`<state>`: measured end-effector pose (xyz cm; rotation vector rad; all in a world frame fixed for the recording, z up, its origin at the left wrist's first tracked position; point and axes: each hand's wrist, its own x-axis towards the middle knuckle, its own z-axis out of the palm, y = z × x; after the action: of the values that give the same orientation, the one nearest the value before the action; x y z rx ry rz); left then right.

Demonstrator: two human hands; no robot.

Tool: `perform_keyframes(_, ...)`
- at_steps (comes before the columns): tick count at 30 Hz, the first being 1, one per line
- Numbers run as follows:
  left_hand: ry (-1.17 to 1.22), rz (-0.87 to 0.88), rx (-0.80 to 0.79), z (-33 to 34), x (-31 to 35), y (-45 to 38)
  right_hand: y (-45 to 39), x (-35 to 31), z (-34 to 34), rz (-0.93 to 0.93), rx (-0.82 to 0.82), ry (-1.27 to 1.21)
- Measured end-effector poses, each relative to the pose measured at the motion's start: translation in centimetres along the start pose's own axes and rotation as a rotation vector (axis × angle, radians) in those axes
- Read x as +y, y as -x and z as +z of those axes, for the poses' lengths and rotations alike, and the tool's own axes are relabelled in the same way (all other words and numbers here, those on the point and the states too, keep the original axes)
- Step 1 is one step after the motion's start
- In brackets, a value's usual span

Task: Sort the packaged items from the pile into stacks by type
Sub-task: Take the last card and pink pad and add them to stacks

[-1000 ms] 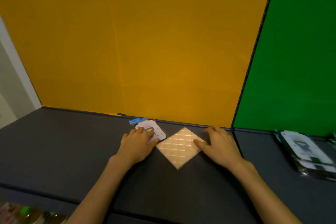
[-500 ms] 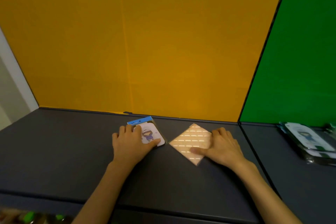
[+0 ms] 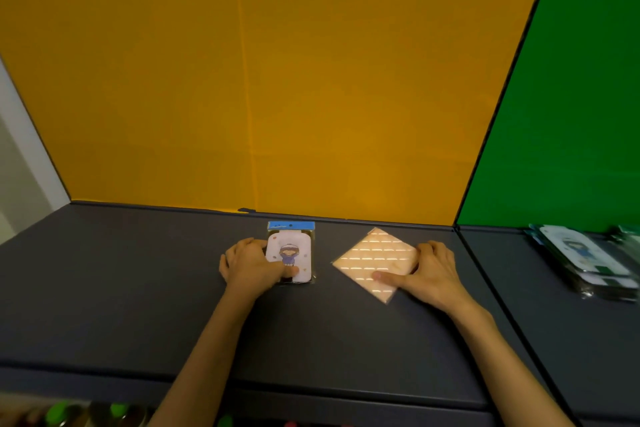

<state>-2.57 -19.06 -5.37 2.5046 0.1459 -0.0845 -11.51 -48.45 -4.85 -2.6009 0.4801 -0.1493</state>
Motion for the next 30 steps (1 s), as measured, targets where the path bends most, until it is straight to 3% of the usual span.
perform_keyframes(5, 0.059, -0.001, -0.028, -0.4, 0.4, 0.0, -0.2, 0.0, -0.4, 0.034, -0.017, -0.025)
perform_keyframes(11, -0.33, 0.032, 0.0, -0.2, 1.1, 1.8, -0.1, 0.0, -0.8, 0.039, -0.028, -0.051)
perform_keyframes(14, -0.371, 0.012, -0.008, -0.2, 1.7, 2.1, -0.2, 0.2, -0.6, 0.043, -0.031, -0.058)
perform_keyframes(21, 0.033, -0.076, -0.045, -0.8, 2.7, 1.2, -0.1, 0.4, -0.5, 0.064, -0.038, -0.069)
perform_keyframes(26, 0.351, 0.05, -0.071, -0.2, 2.6, 1.6, -0.7, -0.2, -1.0, 0.129, -0.094, -0.033)
perform_keyframes(30, 0.479, 0.167, 0.007, 0.3, 1.9, 1.9, -1.7, -1.3, -1.8, 0.202, -0.165, 0.089)
